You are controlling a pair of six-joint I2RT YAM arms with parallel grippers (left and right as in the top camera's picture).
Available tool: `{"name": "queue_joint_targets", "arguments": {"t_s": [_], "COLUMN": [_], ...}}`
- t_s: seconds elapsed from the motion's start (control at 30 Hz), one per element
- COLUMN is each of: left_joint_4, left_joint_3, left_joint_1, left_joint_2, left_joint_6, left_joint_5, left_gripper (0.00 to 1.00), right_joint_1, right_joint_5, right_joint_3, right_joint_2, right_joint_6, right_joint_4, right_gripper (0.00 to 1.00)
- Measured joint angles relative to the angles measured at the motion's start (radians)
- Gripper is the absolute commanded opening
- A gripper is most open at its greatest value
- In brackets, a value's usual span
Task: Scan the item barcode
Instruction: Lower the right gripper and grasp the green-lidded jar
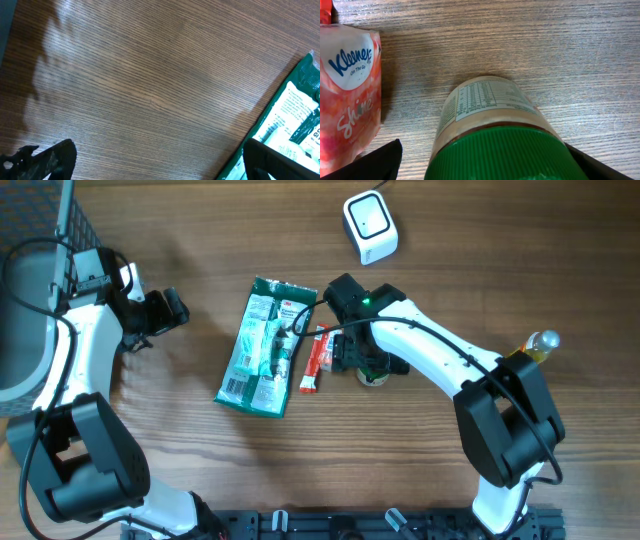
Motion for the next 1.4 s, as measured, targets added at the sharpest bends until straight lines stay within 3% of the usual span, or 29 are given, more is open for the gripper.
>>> {"name": "queue_joint_targets", "arguments": {"t_s": [0.7,1.4], "left_joint_4": [0.0,0.0], "left_joint_3": [0.0,0.0], "left_joint_1": [0.0,0.0], "left_joint_2": [0.0,0.0], "left_joint_6": [0.0,0.0], "left_joint_5": [0.0,0.0], "left_gripper": [1.0,1.0], "right_joint_1": [-0.006,-0.006], "right_joint_5": [0.007,0.006], "right_joint_3": [0.0,0.0], "right_joint_2": [0.027,0.027], "right_joint_6": [0.0,0.0], "right_joint_4": [0.019,-0.008], "right_gripper": [0.9,0.9]}}
